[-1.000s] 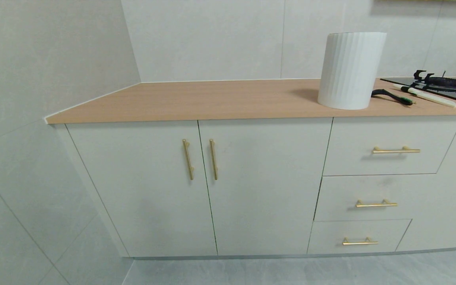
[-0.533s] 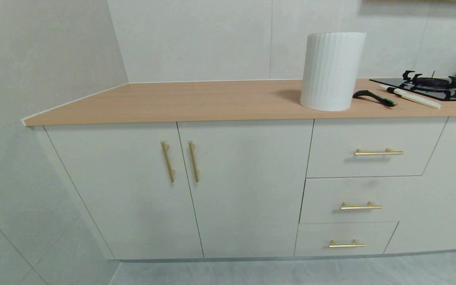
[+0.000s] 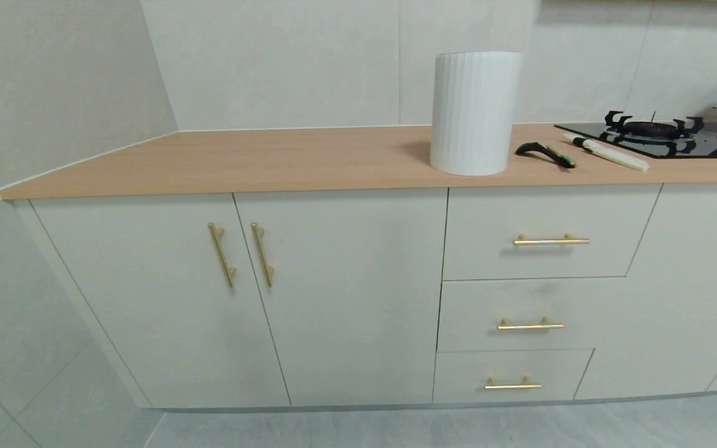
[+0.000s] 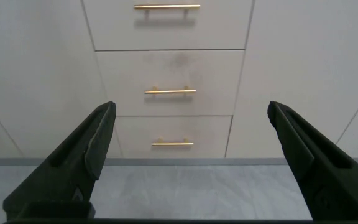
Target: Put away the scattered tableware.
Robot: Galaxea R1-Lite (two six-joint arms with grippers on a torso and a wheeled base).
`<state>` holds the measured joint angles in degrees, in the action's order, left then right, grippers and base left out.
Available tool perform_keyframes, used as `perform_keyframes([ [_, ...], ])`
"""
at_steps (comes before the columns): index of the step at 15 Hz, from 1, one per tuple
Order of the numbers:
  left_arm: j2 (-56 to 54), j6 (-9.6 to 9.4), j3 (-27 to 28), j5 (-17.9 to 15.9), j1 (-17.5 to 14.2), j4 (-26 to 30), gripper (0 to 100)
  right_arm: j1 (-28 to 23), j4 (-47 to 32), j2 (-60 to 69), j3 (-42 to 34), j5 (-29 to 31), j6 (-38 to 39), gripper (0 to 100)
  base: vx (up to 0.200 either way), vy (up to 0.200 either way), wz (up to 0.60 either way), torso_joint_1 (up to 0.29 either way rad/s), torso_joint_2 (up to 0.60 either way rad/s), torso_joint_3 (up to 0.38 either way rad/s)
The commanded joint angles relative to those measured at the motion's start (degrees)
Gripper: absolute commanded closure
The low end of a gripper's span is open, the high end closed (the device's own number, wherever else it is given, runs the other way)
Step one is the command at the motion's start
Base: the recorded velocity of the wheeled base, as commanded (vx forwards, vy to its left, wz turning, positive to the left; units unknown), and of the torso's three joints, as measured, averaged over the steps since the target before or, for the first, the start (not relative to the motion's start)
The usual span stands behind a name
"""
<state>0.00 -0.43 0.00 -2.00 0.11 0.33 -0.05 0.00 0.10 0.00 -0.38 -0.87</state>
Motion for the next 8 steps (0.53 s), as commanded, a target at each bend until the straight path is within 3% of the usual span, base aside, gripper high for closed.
perform_keyframes([
  [1, 0.0, -0.01, 0.0, -0.02, -0.02, 0.02, 0, 0.05, 0.0, -0.1, 0.0, -0.41, -0.01, 0, 0.0, 0.0, 0.0, 0.0, 0.0, 0.0],
  [2, 0.0, -0.01, 0.0, -0.02, -0.02, 0.02, 0, 0.05, 0.0, -0.1, 0.0, -0.41, -0.01, 0, 0.0, 0.0, 0.0, 0.0, 0.0, 0.0],
  [7, 0.0, -0.01, 0.0, 0.07, -0.02, 0.02, 0, 0.05, 0.0, -0.1, 0.0, -0.41, 0.07, 0, 0.2, 0.0, 0.0, 0.005, 0.0, 0.003],
  [8, 0.0, -0.01, 0.0, -0.02, -0.02, 0.02, 0, 0.05, 0.0, -0.1, 0.0, -0.41, -0.01, 0, 0.0, 0.0, 0.0, 0.0, 0.0, 0.0],
])
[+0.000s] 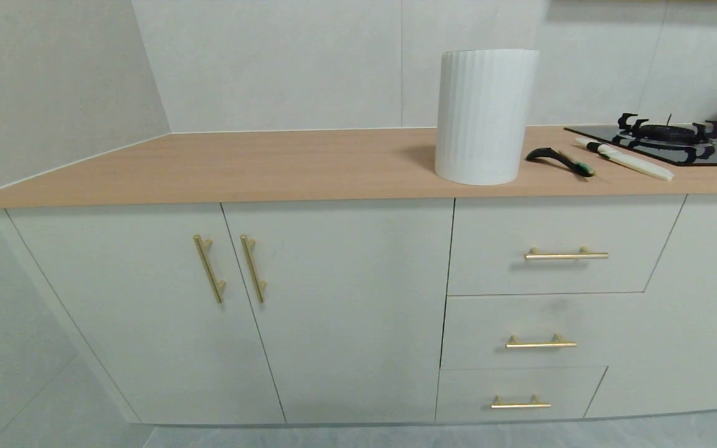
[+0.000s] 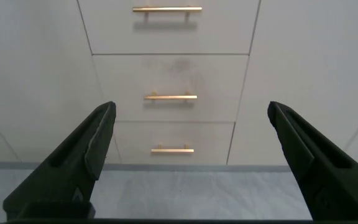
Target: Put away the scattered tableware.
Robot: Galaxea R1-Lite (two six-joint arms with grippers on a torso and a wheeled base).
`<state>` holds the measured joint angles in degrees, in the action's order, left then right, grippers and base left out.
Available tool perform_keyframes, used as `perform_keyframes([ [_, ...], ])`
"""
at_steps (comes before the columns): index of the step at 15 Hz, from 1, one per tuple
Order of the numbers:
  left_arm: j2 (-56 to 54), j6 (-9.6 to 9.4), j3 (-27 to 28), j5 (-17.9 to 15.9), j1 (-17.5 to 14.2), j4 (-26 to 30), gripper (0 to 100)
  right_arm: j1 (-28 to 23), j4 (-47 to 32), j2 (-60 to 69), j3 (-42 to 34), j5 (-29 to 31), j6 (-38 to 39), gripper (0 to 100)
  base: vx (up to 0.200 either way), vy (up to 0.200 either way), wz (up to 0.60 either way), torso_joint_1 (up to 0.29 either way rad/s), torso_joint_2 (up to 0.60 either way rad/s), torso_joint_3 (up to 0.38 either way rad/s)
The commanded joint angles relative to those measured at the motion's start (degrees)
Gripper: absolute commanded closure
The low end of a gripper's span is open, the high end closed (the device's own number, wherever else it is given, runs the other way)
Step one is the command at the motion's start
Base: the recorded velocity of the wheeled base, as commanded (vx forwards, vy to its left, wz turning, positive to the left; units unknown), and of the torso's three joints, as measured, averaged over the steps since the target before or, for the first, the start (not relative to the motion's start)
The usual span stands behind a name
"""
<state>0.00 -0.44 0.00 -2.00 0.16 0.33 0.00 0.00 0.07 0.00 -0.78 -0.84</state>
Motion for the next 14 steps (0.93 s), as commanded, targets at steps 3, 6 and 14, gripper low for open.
perform_keyframes([
  [3, 0.0, 0.0, 0.0, 0.07, -0.07, 0.02, 0, 0.09, 0.35, -0.07, 0.0, -0.01, -0.21, 0, 0.0, 0.0, 0.0, 0.0, 0.0, 0.0],
  [6, 0.0, 0.0, 0.0, 0.07, -0.07, 0.02, 0, 0.53, -2.46, -3.59, 8.17, -2.56, 0.4, 0, 0.0, 0.0, 0.0, 0.0, 0.0, 0.0],
  [14, 0.0, 0.0, 0.0, -0.02, -0.07, 0.02, 0, 0.7, -2.72, -37.6, 19.16, -10.12, 0.23, 0, 0.0, 0.0, 0.0, 0.0, 0.0, 0.0],
])
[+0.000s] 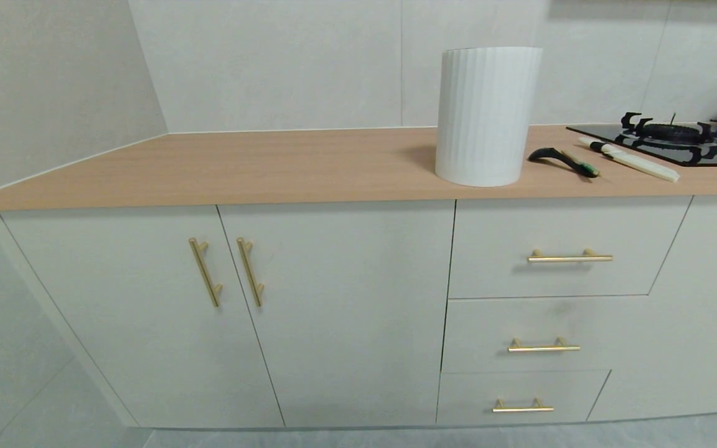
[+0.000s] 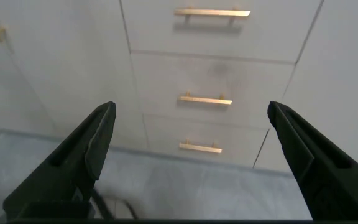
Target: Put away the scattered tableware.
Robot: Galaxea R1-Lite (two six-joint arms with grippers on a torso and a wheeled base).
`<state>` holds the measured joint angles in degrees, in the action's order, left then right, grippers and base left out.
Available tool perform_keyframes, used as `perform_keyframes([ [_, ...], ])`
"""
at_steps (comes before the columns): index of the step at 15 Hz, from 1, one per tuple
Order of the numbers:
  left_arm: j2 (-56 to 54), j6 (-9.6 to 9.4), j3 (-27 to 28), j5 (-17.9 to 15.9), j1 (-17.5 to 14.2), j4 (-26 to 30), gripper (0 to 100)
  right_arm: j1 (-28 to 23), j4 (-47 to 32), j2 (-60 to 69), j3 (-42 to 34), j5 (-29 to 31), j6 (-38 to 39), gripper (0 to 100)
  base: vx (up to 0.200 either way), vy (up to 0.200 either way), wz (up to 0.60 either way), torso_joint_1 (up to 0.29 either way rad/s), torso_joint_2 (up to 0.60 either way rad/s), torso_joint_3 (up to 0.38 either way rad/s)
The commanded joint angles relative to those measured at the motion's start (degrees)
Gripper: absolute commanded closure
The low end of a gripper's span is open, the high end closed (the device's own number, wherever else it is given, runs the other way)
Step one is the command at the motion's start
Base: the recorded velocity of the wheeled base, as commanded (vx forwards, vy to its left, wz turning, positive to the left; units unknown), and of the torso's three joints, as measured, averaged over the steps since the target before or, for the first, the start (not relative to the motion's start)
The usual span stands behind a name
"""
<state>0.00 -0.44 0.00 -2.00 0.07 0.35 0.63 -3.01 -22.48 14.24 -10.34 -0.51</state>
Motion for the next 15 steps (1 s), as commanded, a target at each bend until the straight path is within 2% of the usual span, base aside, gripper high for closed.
perform_keyframes([
  [1, 0.0, 0.0, 0.0, -0.02, 0.01, 0.0, 0, 0.07, 0.37, -17.34, 5.98, -0.65, -0.1, 0, 0.0, 0.0, 0.0, 0.0, 0.0, 0.0],
  [3, 0.0, 0.0, 0.0, 0.07, 0.01, 0.0, 0, 1.3, 0.46, -32.45, 13.1, -0.3, -0.1, 0, 0.0, 0.0, 0.0, 0.0, 0.0, 0.0],
  [7, 0.0, 0.0, 0.0, 0.07, 0.01, 0.0, 0, 2.88, 2.48, -50.21, 19.25, -0.39, -0.1, 0, 0.0, 0.0, 0.0, 0.0, 0.0, 0.0],
  [11, 0.0, 0.0, 0.0, -0.02, 0.01, 0.0, 0, 2.88, 15.93, -70.25, 20.13, 0.14, -0.1, 0, 0.0, 0.0, 0.0, 0.0, 0.0, 0.0],
  [15, 0.0, 0.0, 0.0, 0.07, 0.01, 0.0, 0, 2.44, 28.85, -83.69, 17.75, 6.47, 0.25, 0, 0.0, 0.0, 0.0, 0.0, 0.0, 0.0],
])
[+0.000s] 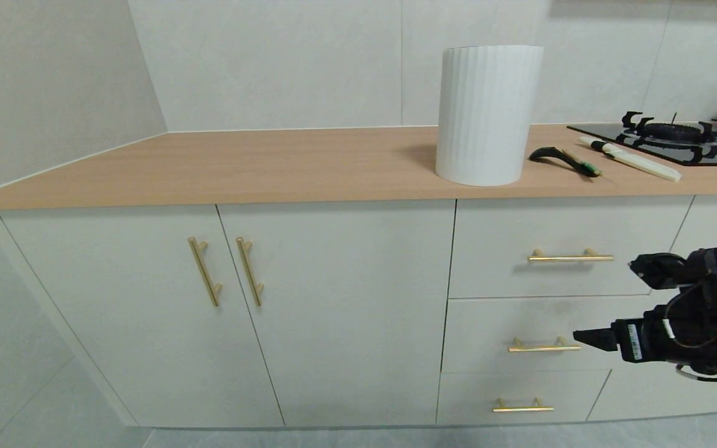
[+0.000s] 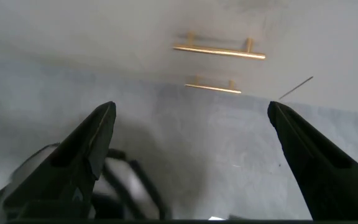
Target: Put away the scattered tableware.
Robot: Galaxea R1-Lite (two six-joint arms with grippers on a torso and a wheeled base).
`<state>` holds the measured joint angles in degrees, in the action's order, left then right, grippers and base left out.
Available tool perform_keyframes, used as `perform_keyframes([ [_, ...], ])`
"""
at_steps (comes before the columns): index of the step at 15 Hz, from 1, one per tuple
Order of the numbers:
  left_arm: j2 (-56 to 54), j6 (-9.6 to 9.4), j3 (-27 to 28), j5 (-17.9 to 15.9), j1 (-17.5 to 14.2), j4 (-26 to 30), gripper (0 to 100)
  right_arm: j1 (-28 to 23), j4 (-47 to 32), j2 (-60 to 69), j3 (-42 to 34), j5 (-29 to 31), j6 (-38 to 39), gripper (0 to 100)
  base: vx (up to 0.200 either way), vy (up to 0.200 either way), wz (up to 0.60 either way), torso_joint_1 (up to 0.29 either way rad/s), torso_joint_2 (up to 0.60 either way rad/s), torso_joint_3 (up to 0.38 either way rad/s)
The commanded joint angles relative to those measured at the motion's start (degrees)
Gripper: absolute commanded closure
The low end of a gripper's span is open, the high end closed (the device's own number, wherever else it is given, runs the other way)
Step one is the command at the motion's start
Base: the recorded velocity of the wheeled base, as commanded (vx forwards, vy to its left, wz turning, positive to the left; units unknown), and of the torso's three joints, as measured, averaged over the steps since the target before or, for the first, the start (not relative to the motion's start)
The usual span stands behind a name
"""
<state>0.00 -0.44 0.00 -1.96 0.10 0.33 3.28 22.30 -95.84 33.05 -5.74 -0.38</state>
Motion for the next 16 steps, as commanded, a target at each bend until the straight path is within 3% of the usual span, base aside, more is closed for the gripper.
perform_keyframes([
  [1, 0.0, 0.0, 0.0, -0.06, -0.01, 0.02, 0, -0.29, 9.43, -14.2, -2.29, 2.4, 0.11, 0, 0.0, 0.0, 0.0, 0.0, 0.0, 0.0],
  [5, 0.0, 0.0, 0.0, -0.06, -0.01, 0.02, 0, -0.82, 24.9, -24.66, -4.22, 2.58, 0.11, 0, 0.0, 0.0, 0.0, 0.0, 0.0, 0.0],
  [10, 0.0, 0.0, 0.0, 0.03, -0.01, 0.02, 0, -0.82, 48.46, -39.51, -4.57, 8.03, -0.06, 0, 0.0, 0.0, 0.0, 0.0, 0.0, 0.0],
  [16, 0.0, 0.0, 0.0, -0.06, -0.01, 0.02, 0, -0.73, 50.04, -42.59, -1.76, 9.35, 0.2, 0, 0.0, 0.0, 0.0, 0.0, 0.0, 0.0],
])
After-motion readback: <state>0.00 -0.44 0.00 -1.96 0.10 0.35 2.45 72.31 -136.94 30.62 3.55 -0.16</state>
